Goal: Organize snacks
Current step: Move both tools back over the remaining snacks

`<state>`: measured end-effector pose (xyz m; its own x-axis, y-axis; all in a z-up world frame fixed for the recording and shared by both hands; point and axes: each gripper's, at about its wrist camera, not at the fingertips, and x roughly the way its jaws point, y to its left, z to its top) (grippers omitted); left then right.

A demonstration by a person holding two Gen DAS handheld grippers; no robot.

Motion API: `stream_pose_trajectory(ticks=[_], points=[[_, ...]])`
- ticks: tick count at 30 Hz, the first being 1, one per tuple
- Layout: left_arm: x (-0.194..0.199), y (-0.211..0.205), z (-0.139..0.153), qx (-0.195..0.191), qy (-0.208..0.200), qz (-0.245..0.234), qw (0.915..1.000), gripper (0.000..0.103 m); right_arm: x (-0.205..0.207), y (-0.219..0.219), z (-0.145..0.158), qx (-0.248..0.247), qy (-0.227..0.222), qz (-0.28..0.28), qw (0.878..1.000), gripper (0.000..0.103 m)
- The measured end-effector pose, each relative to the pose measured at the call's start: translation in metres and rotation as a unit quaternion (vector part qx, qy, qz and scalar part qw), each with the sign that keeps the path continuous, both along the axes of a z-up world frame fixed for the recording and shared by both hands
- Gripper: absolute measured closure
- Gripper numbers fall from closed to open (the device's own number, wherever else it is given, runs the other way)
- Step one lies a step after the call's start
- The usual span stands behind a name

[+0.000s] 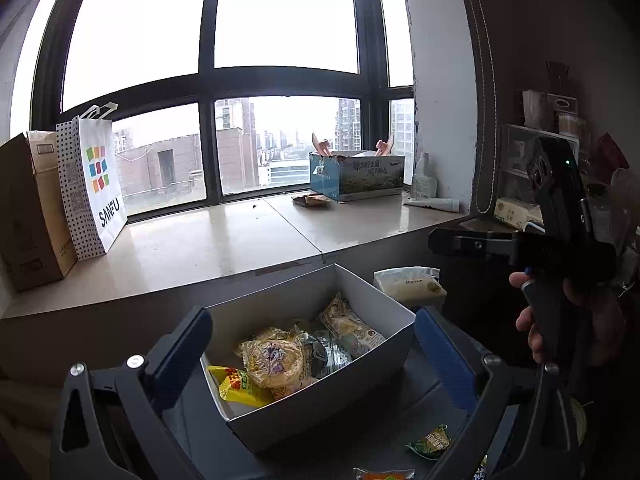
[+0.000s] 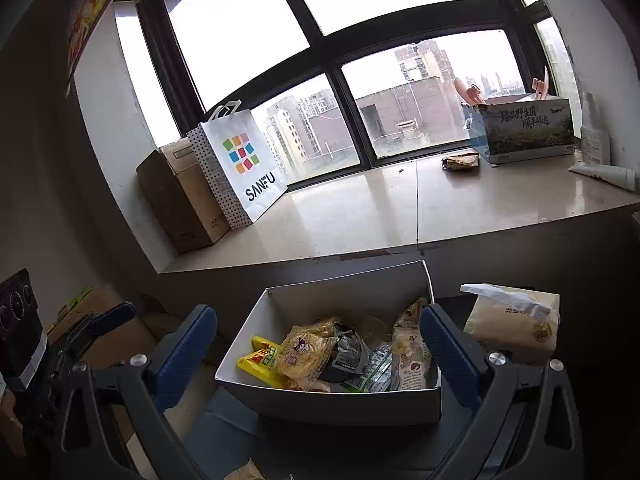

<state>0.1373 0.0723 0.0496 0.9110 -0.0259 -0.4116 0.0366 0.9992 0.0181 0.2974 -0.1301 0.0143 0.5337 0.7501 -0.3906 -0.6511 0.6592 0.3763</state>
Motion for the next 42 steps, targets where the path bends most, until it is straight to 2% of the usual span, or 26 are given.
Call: stream_pose_trajectory(ticks=[3, 8, 14, 17, 21, 25, 29, 34, 37, 42], points=[[-0.026, -0.007, -0.004, -0.014, -0.003, -0.010, 0.9998, 0.000, -0.035, -0.025, 0.000, 0.011, -0.018, 0.008, 1.000, 0.000], [-0.064, -0.015, -0.019, -0.037, 0.009, -0.016, 0.9991, 0.000, -0.091, -0.060, -0.011, -0.011, -0.050, 0.006, 0.999, 0.000], [-0.102, -0.022, -0.049, -0.076, 0.030, -0.021, 0.9965, 0.000, -0.146, -0.101, -0.047, -0.040, -0.049, -0.034, 0.997, 0.000], [-0.112, -0.022, -0.064, -0.086, 0.054, -0.010, 0.9948, 0.000, -0.160, -0.113, -0.066, -0.078, -0.037, -0.022, 0.996, 0.000], [-0.126, -0.012, -0.071, -0.091, 0.058, 0.014, 0.9941, 0.000, -0.167, -0.123, -0.084, -0.105, -0.029, -0.033, 0.994, 0.000], [-0.131, 0.001, -0.082, -0.123, 0.066, 0.025, 0.9899, 0.000, -0.164, -0.105, -0.111, -0.119, 0.008, -0.011, 0.993, 0.000], [-0.132, 0.004, -0.095, -0.116, 0.085, 0.035, 0.9890, 0.000, -0.168, -0.063, -0.137, -0.147, 0.033, 0.046, 0.987, 0.000], [-0.135, -0.001, -0.109, -0.099, 0.108, 0.023, 0.9890, 0.000, -0.167, -0.014, -0.163, -0.237, 0.012, 0.104, 0.966, 0.000], [-0.136, -0.003, -0.118, -0.089, 0.123, 0.024, 0.9882, 0.000, -0.155, 0.000, -0.175, -0.256, 0.034, 0.127, 0.958, 0.000], [-0.134, -0.004, -0.132, -0.094, 0.143, 0.020, 0.9850, 0.000, -0.148, 0.016, -0.187, -0.279, 0.047, 0.148, 0.948, 0.000]])
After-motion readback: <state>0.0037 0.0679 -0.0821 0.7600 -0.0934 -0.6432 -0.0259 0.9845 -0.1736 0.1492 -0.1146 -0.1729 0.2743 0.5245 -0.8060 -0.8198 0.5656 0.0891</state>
